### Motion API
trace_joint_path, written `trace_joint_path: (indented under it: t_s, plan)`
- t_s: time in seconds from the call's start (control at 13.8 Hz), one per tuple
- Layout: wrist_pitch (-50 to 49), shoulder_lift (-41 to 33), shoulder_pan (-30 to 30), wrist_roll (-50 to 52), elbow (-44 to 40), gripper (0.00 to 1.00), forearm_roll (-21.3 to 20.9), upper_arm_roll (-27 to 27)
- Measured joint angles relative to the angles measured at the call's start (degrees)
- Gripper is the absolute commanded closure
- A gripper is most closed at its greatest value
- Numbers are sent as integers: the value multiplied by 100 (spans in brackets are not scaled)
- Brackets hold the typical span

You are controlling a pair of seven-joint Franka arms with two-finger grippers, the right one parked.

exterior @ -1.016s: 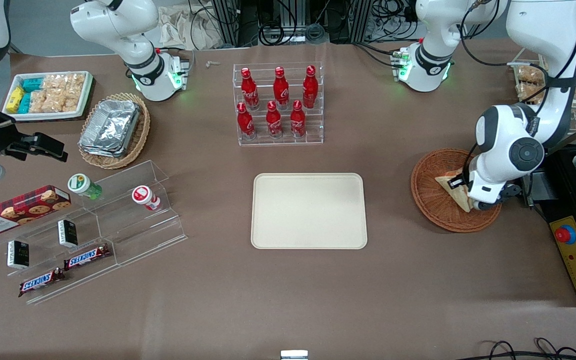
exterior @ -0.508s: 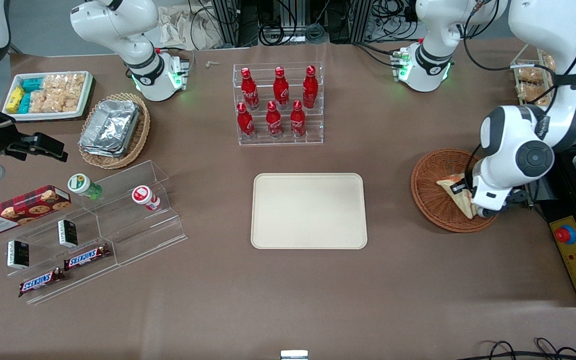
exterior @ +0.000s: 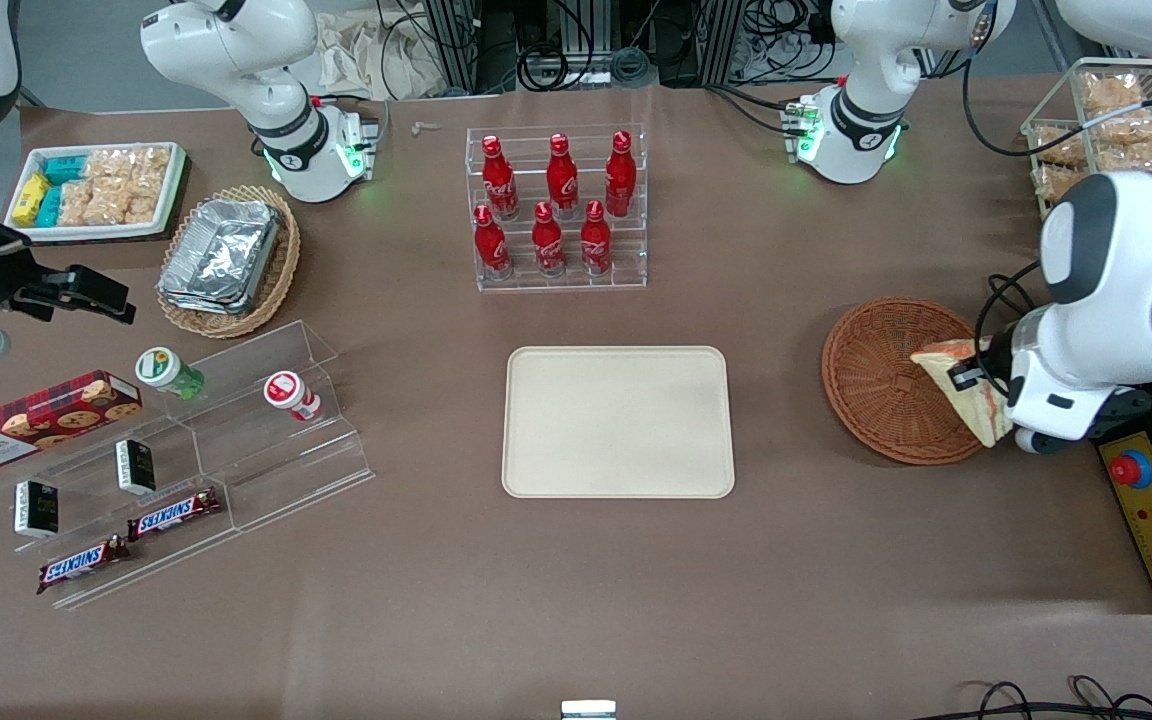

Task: Place sandwich from basket to tray
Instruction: 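Carry the sandwich over the cream tray with the left gripper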

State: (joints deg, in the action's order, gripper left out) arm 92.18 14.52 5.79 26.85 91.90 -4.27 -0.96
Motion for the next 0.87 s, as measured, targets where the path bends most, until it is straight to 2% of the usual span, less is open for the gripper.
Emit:
trace_joint_path:
  t_s: [0.22,0.65,0.87]
  plan:
    - [-182,94,5,-133,-420,100,11,124]
    - [-206,224,15,-261,-467,100,38,701]
    - [-202,353,38,-261,-480,98,280,1080]
